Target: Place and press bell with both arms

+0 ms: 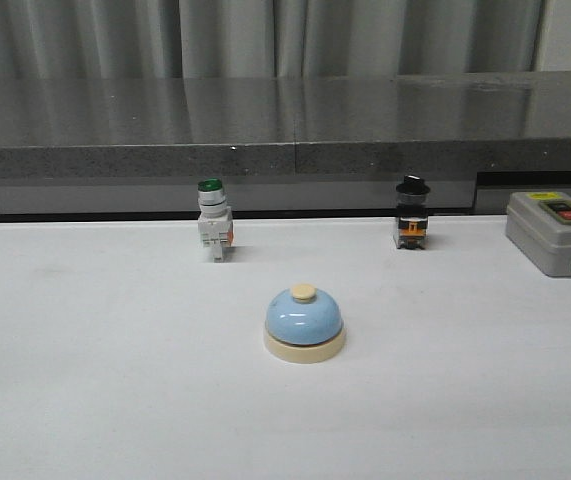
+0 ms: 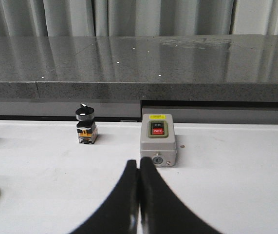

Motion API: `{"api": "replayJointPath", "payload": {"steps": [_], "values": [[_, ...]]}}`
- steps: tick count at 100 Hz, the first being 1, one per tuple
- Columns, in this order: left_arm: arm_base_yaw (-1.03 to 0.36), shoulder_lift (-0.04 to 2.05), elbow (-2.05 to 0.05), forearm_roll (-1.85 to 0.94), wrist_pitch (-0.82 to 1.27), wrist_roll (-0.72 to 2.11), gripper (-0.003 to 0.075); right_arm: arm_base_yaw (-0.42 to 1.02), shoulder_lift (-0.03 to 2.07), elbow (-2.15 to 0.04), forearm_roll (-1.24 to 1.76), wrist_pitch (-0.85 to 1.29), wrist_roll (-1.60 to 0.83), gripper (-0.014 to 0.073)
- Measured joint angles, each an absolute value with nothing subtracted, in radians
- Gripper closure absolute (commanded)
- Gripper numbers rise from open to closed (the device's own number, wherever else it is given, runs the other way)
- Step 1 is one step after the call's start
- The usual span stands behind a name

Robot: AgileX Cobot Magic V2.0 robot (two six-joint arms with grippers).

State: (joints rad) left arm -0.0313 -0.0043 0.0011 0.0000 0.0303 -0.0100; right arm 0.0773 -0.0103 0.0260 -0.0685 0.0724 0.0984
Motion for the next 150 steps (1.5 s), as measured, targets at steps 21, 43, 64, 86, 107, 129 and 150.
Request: {"api": "replayJointPath", "payload": {"steps": [21,43,64,86,107,129,150], "values": [[-0.031,-0.004,0.001,0.0,0.03,-0.01,0.0741,0.077,-0.01,0.026,-0.068,0.072,0.098,0.0654],[-0.031,-0.004,0.001,0.0,0.03,-0.01,0.0741,0.077,-0.01,0.026,-0.068,0.072,0.098,0.0654],[-0.031,-0.004,0.001,0.0,0.03,-0.01,0.0741,0.077,-0.01,0.026,-0.068,0.072,0.098,0.0654],[-0.031,-0.004,0.001,0.0,0.03,-0.01,0.0741,0.077,-0.01,0.026,-0.068,0.056,0.098,0.0654],[-0.031,-0.004,0.001,0.0,0.03,-0.01,0.0741,0.077,-0.01,0.019,-0.048,-0.046,0.109,0.0654],[-0.031,-0.004,0.001,0.0,0.03,-0.01,0.0741,0.077,0.053,-0.154,0.0,0.133,0.132,0.0654],[-0.031,-0.004,0.001,0.0,0.03,-0.01,0.0741,0.077,0.272,-0.406,0.0,0.412,0.136,0.0654]]}}
